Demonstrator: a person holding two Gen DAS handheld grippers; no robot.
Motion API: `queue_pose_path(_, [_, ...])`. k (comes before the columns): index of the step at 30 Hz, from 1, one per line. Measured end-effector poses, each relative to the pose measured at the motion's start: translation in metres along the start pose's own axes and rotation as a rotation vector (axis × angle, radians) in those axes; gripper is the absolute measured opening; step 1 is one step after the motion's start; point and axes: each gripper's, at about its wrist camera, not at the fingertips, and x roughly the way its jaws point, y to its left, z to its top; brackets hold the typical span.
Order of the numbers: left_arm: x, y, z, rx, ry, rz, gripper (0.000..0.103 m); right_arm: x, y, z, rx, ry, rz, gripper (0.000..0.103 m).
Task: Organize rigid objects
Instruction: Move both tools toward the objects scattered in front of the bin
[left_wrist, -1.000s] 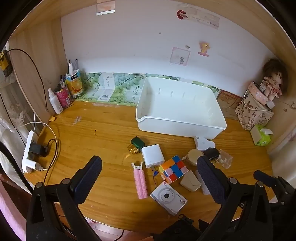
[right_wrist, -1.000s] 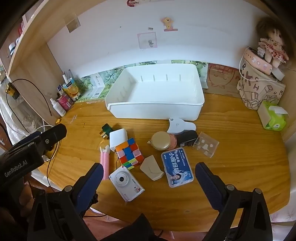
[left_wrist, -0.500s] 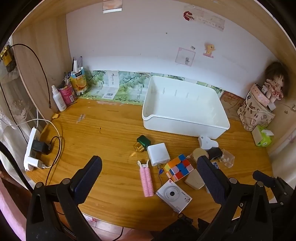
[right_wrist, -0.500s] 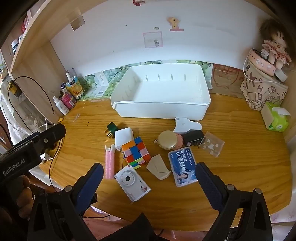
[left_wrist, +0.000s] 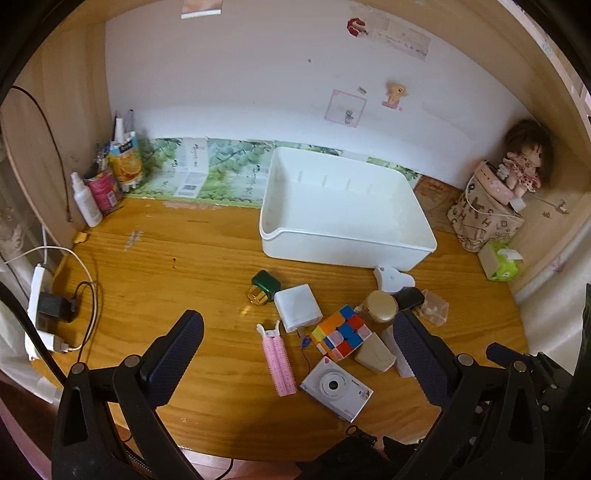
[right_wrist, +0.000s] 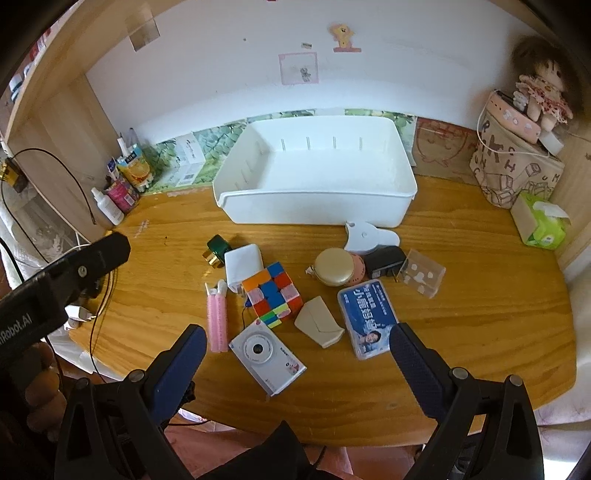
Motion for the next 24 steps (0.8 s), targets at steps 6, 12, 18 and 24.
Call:
queue_pose_path(6, [0.006,0.007,0.001,0.005,0.028,-0.068,0.102,0.003,0.008,-0.006,0.023,0.036,-0.046,0.100])
queue_pose_path(12, [0.012,0.006,0.004,0.037,0.047,-0.112,0.102,0.001,0.009,-0.011,0.059,0.049,-0.074,0.100])
queue_pose_path(18, [0.021,0.000,0.003,0.066,0.093,-0.129,0.102,0.000,0.005,-0.018,0.108,0.055,-0.087,0.100])
queue_pose_path(24, [0.033,-0.006,-0.002,0.066,0.154,-0.113,0.102,0.003,-0.005,-0.023,0.140,0.069,-0.078,0.100])
